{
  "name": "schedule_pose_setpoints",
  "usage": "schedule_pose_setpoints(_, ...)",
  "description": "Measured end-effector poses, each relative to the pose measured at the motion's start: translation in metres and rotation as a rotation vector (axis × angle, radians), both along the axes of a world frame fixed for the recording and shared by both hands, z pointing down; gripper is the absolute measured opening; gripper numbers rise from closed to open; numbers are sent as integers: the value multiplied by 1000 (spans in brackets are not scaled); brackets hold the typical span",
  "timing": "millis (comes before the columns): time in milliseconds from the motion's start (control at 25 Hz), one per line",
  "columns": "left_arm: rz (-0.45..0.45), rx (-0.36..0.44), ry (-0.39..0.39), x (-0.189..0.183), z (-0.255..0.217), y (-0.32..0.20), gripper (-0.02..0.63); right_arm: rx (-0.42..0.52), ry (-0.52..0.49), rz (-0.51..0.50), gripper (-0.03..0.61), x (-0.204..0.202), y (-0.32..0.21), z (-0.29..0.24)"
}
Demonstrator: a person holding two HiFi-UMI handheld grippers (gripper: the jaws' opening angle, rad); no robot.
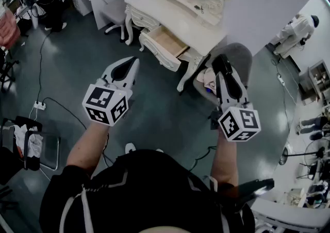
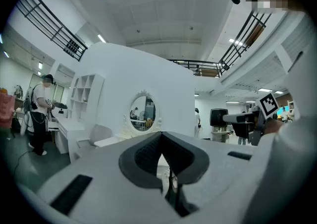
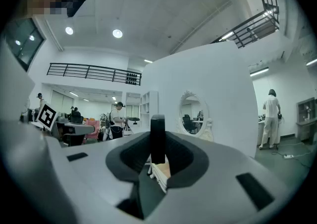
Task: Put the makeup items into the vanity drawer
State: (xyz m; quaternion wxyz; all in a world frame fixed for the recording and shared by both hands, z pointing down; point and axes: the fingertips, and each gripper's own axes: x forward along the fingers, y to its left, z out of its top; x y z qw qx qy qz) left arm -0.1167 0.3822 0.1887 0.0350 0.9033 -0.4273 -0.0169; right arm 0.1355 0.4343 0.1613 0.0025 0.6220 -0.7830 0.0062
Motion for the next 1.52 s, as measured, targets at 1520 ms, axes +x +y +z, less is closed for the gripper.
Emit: schedule_pose_setpoints(1520, -46, 28, -81, 77, 14, -1, 3, 16, -20, -102, 94, 60, -7, 10)
